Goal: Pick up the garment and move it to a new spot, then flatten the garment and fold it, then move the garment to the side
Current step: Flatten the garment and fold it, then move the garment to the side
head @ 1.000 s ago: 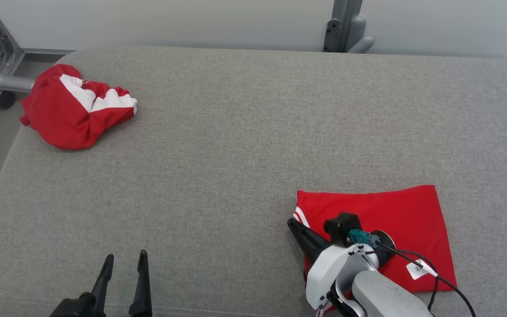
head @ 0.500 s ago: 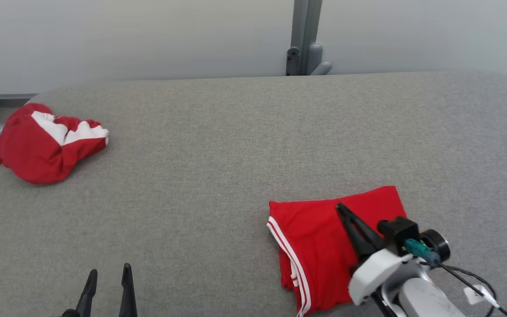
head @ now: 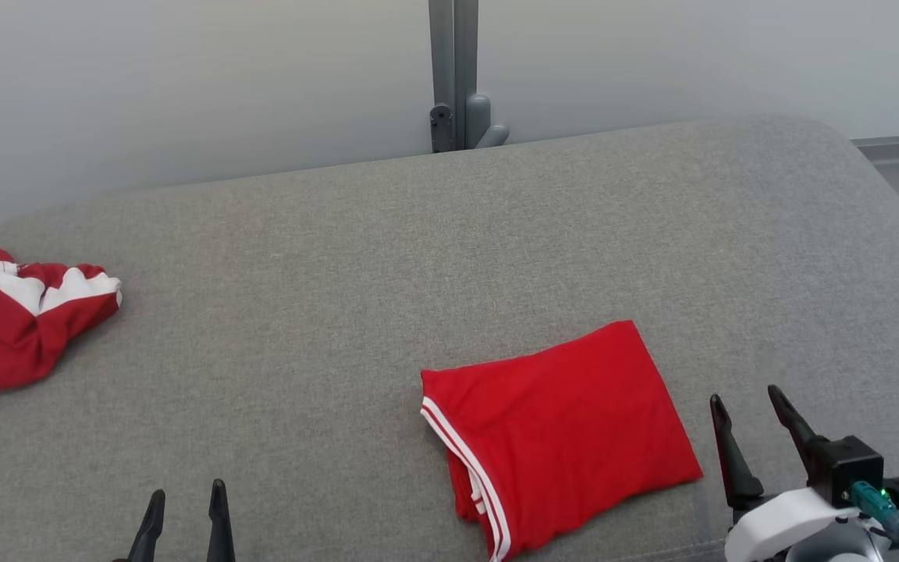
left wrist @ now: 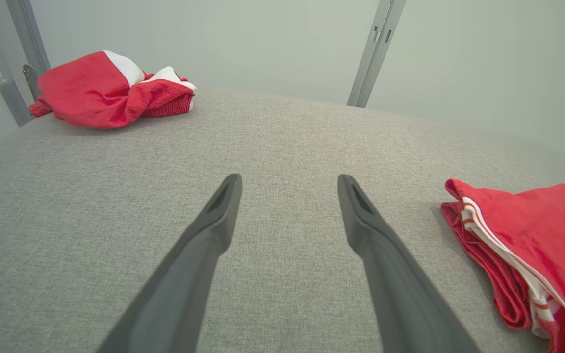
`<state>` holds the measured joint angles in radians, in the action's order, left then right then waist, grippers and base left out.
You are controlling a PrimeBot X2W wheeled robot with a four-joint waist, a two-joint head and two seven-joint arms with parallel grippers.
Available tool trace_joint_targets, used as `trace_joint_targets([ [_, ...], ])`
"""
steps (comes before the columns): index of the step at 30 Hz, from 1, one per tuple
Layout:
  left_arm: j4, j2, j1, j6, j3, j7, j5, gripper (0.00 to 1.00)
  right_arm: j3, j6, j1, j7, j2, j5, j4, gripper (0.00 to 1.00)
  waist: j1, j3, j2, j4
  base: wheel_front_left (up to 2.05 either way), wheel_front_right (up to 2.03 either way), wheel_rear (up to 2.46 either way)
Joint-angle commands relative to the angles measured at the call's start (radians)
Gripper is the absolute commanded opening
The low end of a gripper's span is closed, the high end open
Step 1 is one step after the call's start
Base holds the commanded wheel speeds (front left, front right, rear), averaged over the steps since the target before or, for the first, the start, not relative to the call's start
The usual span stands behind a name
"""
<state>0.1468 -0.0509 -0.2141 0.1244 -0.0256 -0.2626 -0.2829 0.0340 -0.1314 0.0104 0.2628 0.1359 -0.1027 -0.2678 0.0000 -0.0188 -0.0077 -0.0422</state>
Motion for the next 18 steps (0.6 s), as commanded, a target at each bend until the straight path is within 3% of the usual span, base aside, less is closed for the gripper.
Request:
trace_joint_targets([
  [1, 0.002, -0.001, -0.005, 0.004, -0.001, -0.003, 0.01, 1.0, -0.006, 0.001, 0.016, 0.003, -0.008, 0.01, -0.007, 1.0, 0.0, 0.0, 0.0077, -0.005, 0.0, 0.0, 0.0],
  [13, -0.001, -0.001, -0.002, 0.006, 0.009, -0.003, 0.009, 1.0, -0.012, 0.001, -0.039, 0.002, -0.04, -0.024, -0.079, 1.0, 0.0, 0.014, 0.0077, -0.004, 0.0, 0.0, 0.0],
  [18, -0.004, -0.001, 0.008, 0.006, 0.02, -0.003, 0.015, 1.0, 0.071, 0.002, -0.15, -0.148, 0.006, -0.113, -0.188, 1.0, 0.0, 0.047, 0.0077, 0.001, 0.0, 0.0, 0.0],
])
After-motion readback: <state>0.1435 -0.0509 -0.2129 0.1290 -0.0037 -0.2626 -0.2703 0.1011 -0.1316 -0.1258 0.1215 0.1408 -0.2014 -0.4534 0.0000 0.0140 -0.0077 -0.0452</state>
